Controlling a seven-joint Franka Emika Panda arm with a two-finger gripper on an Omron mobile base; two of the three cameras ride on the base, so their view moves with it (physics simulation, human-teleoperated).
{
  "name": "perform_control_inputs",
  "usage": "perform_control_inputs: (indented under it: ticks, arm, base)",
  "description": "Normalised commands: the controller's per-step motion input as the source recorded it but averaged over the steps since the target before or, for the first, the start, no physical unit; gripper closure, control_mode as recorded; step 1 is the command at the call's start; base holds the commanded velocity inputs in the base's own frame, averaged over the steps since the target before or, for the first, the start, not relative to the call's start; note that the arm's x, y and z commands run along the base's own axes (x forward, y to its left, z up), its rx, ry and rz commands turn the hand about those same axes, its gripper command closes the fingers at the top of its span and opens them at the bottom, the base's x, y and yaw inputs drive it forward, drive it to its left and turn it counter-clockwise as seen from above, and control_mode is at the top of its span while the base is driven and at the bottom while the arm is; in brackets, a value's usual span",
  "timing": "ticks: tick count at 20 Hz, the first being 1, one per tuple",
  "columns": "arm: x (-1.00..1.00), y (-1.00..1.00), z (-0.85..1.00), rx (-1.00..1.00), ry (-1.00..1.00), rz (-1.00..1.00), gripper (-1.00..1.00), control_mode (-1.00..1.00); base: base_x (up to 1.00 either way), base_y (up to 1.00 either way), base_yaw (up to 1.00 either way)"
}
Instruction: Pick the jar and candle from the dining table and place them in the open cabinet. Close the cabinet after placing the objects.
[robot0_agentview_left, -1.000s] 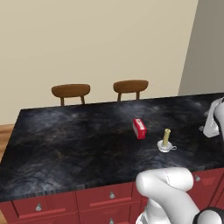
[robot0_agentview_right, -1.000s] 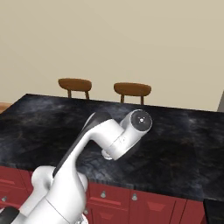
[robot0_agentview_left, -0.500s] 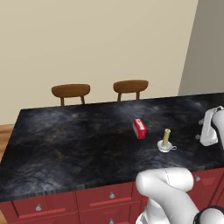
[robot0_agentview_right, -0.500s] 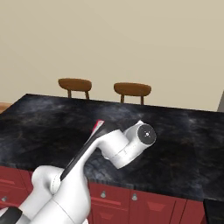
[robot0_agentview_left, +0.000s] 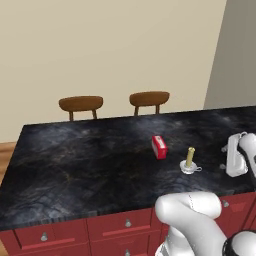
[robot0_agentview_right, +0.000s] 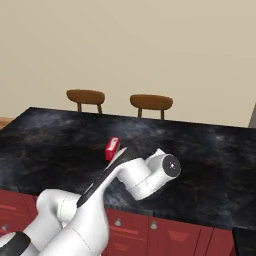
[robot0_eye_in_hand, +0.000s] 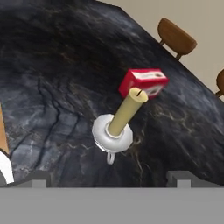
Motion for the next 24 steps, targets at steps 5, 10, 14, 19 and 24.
perform_control_inputs:
  ticks: [5,10,14,19,24]
  arm:
    - [0.14,0.00,-0.44,0.00,0.01,0.07,-1.00,-1.00]
    - [0.43,0.00,-0.39,0.00,0.01,0.02,-1.00,-1.00]
    - [0.43,0.00,-0.32,0.00,0.00,0.00,-1.00,-1.00]
    - [0.28,0.00,-0.39,0.01,0.00,0.03,-1.00,-1.00]
    - [0.25,0.00,-0.32,0.04,0.01,0.07,-1.00,-1.00]
  base:
    - [0.00,0.00,0.00]
    - [0.00,0.00,0.00]
    - [0.00,0.00,0.00]
    - [0.00,0.00,0.00]
    - [0.00,0.00,0.00]
